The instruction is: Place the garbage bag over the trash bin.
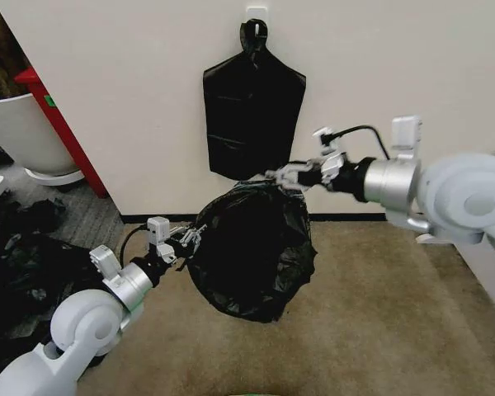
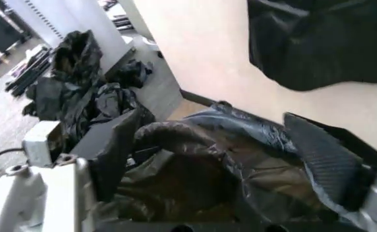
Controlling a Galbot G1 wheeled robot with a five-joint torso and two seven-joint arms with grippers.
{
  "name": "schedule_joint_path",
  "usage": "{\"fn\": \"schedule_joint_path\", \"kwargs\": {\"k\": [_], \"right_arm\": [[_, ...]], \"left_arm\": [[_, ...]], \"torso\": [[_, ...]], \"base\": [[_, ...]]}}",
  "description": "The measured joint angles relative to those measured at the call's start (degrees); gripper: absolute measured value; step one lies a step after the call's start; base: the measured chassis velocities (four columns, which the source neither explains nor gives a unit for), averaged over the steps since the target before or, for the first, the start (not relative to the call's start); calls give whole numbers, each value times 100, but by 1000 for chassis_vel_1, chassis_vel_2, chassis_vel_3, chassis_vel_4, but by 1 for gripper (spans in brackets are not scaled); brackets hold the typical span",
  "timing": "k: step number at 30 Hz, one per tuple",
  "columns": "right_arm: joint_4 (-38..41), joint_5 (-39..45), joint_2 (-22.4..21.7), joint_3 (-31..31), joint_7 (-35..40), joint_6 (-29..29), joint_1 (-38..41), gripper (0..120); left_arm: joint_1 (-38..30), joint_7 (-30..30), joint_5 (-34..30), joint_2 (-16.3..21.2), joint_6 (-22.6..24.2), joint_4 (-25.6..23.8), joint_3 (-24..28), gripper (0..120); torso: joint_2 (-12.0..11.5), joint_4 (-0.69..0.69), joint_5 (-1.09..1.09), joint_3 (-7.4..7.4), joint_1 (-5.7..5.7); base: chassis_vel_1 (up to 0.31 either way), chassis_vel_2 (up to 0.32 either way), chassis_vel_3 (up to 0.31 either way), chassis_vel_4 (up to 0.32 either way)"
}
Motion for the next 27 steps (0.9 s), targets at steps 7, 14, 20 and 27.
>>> {"fn": "schedule_joint_path", "kwargs": {"k": [7, 14, 20, 27], "right_arm": [[-66, 589, 156, 38, 766, -18, -13, 65], [-124, 555, 96, 52, 858, -13, -60, 65], [-142, 484, -3, 44, 804, -36, -94, 64], [-141, 431, -67, 10, 722, -41, -160, 59]], "left_arm": [[1, -11, 62, 2, -33, -61, -5, 4], [16, 14, 87, 9, -55, -109, -3, 4], [-13, 35, 74, 25, -77, -122, -5, 4], [-33, 70, 57, 40, -87, -136, -18, 4]], "torso": [[0, 0, -1, 0, 0], [0, -1, -1, 0, 0], [0, -1, 0, 0, 0], [0, -1, 0, 0, 0]], "base": [[0, 0, 0, 0], [0, 0, 0, 0], [0, 0, 0, 0], [0, 0, 0, 0]]}}
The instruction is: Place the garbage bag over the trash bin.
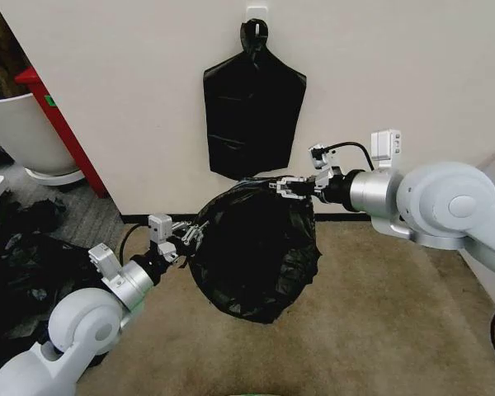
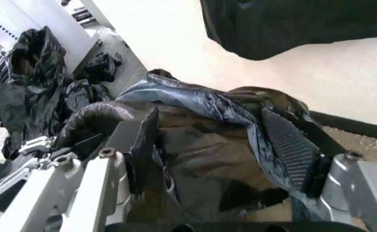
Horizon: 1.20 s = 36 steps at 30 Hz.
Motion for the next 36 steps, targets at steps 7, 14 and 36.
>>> {"fn": "schedule_joint_path", "kwargs": {"k": [7, 14, 36], "right_arm": [[-76, -23, 18, -19, -21, 23, 24, 44], [-83, -41, -15, -40, -24, 38, 7, 19], [-613, 263, -292, 25, -678, 48, 4, 0]], "left_arm": [[3, 117, 21, 7, -61, -7, -25, 4], [-3, 152, 23, 2, -101, -8, -35, 4], [208, 1223, 493, -9, -501, 18, -171, 4]], "torso": [[0, 0, 0, 0, 0], [0, 0, 0, 0, 0], [0, 0, 0, 0, 0]], "base": [[0, 0, 0, 0], [0, 0, 0, 0], [0, 0, 0, 0]]}}
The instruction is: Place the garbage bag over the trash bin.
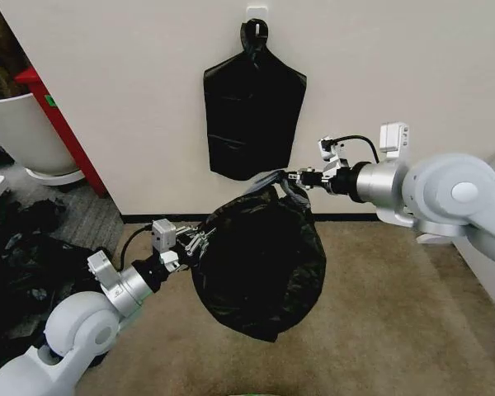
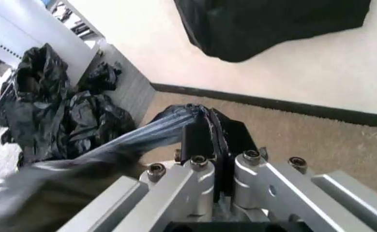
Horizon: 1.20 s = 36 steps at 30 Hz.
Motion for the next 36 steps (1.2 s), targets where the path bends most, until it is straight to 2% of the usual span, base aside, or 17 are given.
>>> {"fn": "schedule_joint_path", "kwargs": {"k": [3, 5, 7, 9, 16, 20, 24, 36], "right_arm": [[-182, -257, -175, -76, -697, -116, -94, 0], [-211, -308, -194, -90, -824, -130, -106, 0], [-395, -626, -249, -185, -1480, -186, -171, 0], [-529, -794, -241, -234, -1805, -219, -209, 0], [-750, -1047, -142, -344, -2286, -153, -312, 0], [-976, -1513, -85, -449, -2711, -60, -374, 0], [-1093, -1710, -66, -502, -2822, 6, -406, 0], [-1085, -2242, -114, -547, -3079, 403, -695, 0]], "left_arm": [[10, 132, -66, -7, -61, -2, -51, 4], [11, 147, -80, -9, -73, -2, -54, 4], [9, 210, -140, -17, -136, -2, -59, 4], [6, 254, -209, -21, -193, -2, -59, 4], [5, 408, -429, -35, -348, 16, -62, 4], [-10, 415, -679, -52, -358, 20, -67, 4], [-19, 391, -853, -66, -358, 36, -71, 4], [-131, -214, -1863, -148, -148, 126, -32, 4]], "torso": [[0, -1, 0, 0, 0], [0, -1, 0, 0, 0], [0, -1, 0, 0, 0], [0, 0, 1, 0, 0], [0, 0, 0, 0, 0], [0, 0, 0, 0, 0], [0, 0, 0, 0, 0], [0, 0, -1, 0, 0]], "base": [[0, 0, 0, 0], [0, 0, 0, 0], [0, 0, 0, 0], [0, 0, 0, 0], [0, 0, 0, 0], [0, 0, 0, 0], [0, 0, 0, 0], [0, 0, 0, 0]]}}
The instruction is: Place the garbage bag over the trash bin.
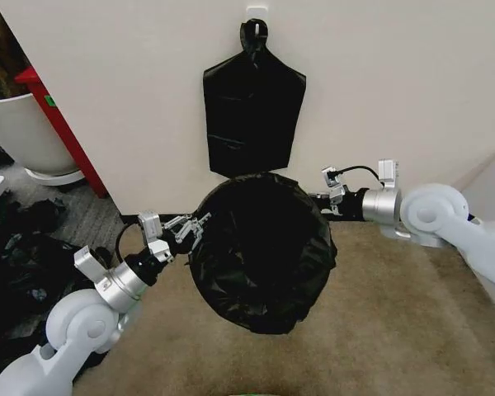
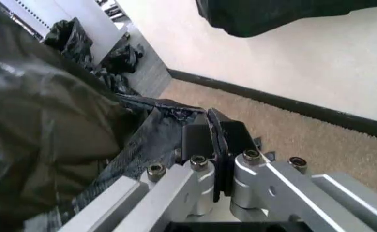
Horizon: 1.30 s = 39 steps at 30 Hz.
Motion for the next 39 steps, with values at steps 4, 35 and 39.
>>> {"fn": "schedule_joint_path", "kwargs": {"k": [4, 35, 39], "right_arm": [[3, -43, 31, 2, 13, 177, -59, 0], [-355, -36, -639, 79, -1138, 429, -62, 99], [-547, 405, -732, 85, -1869, 313, -64, 100]], "left_arm": [[-18, -214, -344, -25, 66, 7, -1, 4], [91, 753, 849, 72, 141, 282, -80, 4], [126, 828, 834, 87, 142, 379, -135, 4]], "torso": [[0, 0, 0, 0, 0], [0, 0, 1, 0, 0], [0, 0, 1, 0, 0]], "base": [[0, 0, 0, 0], [0, 0, 0, 0], [0, 0, 0, 0]]}}
